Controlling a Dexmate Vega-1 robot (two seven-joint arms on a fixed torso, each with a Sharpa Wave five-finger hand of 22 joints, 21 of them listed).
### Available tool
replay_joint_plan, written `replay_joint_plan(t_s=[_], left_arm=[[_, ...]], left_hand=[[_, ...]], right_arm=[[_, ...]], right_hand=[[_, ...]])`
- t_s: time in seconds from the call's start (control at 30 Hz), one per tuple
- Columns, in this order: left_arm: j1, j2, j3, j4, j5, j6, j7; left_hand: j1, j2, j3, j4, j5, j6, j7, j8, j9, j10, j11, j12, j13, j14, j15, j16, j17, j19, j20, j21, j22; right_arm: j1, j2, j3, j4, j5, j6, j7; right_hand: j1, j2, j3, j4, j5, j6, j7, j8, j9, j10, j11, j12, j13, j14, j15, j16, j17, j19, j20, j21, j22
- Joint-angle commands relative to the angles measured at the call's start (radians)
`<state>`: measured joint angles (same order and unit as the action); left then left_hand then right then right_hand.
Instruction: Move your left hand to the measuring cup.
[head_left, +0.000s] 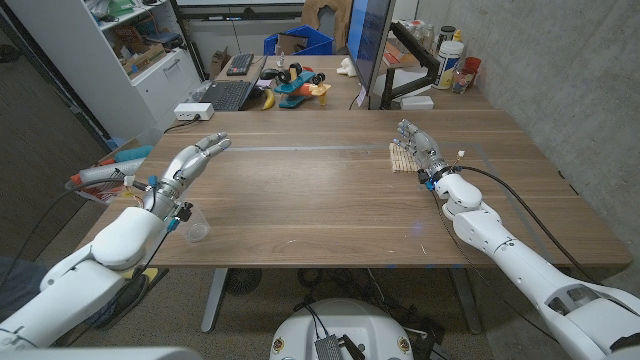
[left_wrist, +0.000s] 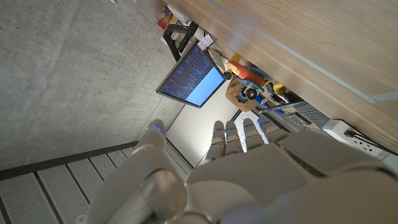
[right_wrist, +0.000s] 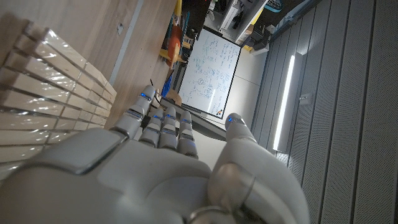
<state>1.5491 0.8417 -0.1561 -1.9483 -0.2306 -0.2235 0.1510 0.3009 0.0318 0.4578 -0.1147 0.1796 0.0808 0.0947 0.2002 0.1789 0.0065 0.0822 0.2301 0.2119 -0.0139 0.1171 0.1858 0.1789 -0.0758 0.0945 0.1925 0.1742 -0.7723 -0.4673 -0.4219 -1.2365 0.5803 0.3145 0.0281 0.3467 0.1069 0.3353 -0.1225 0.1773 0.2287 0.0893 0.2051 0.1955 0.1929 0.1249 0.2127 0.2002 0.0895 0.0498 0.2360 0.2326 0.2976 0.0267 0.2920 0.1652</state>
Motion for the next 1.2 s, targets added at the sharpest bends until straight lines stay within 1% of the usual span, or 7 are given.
replay_joint_plan(t_s=[0.03,0.37,0.73,1.0,1.2], left_arm=[[0.062,-0.037,-0.074,-0.046,0.083,0.044,0.016],[0.105,-0.075,-0.122,-0.087,0.165,0.085,0.021],[0.152,-0.125,-0.178,-0.13,0.239,0.128,0.015],[0.17,-0.153,-0.208,-0.15,0.264,0.146,-0.009],[0.17,-0.173,-0.218,-0.152,0.276,0.154,-0.019]], left_hand=[[0.009,0.002,0.0,-0.006,-0.003,0.007,-0.001,0.0,0.005,0.006,-0.003,0.003,0.001,0.002,-0.002,0.005,0.003,-0.005,0.003,0.001,0.005],[0.014,0.004,0.001,-0.01,-0.003,0.014,-0.002,0.002,0.005,0.008,-0.004,0.004,0.002,0.003,-0.005,0.005,0.003,-0.006,0.002,0.002,0.005],[0.019,0.006,0.002,-0.013,-0.003,0.018,-0.005,0.001,0.006,0.009,-0.007,0.004,0.002,0.003,-0.006,0.005,0.003,-0.008,0.002,0.001,0.005],[0.022,0.007,0.002,-0.015,-0.003,0.02,-0.006,0.001,0.006,0.011,-0.007,0.004,0.002,0.003,-0.006,0.005,0.003,-0.01,0.003,0.001,0.005],[0.025,0.008,0.002,-0.017,-0.003,0.023,-0.005,0.001,0.006,0.01,-0.009,0.003,0.002,0.003,-0.005,0.005,0.003,-0.01,0.004,0.001,0.005]], right_arm=[[0.001,0.003,-0.003,0.007,0.0,-0.002,0.001],[0.013,0.009,-0.007,0.025,-0.002,0.001,0.01],[0.02,0.012,-0.013,0.027,-0.007,-0.003,0.013],[0.028,0.016,-0.015,0.035,-0.007,-0.003,0.016],[0.031,0.019,-0.017,0.043,-0.008,-0.003,0.017]], right_hand=[[0.004,0.008,-0.003,-0.003,0.007,0.006,-0.007,-0.003,0.001,0.008,-0.001,-0.003,0.003,0.01,0.002,-0.001,-0.001,0.009,0.003,-0.003,0.004],[0.004,0.009,-0.003,-0.003,0.007,0.005,-0.008,-0.004,0.001,0.009,0.0,-0.003,0.003,0.01,0.002,-0.002,-0.001,0.01,0.004,-0.007,0.004],[0.004,0.01,-0.005,-0.003,0.007,0.005,-0.008,-0.004,0.001,0.009,0.0,-0.003,0.003,0.01,0.002,-0.002,-0.001,0.012,0.004,-0.01,0.004],[0.004,0.01,-0.005,-0.003,0.007,0.005,-0.009,-0.004,0.001,0.01,0.001,-0.003,0.003,0.01,0.003,-0.003,-0.001,0.013,0.004,-0.013,0.004],[0.005,0.011,-0.006,-0.003,0.007,0.005,-0.009,-0.004,0.001,0.009,0.001,-0.003,0.003,0.01,0.003,-0.003,-0.002,0.014,0.004,-0.016,0.004]])
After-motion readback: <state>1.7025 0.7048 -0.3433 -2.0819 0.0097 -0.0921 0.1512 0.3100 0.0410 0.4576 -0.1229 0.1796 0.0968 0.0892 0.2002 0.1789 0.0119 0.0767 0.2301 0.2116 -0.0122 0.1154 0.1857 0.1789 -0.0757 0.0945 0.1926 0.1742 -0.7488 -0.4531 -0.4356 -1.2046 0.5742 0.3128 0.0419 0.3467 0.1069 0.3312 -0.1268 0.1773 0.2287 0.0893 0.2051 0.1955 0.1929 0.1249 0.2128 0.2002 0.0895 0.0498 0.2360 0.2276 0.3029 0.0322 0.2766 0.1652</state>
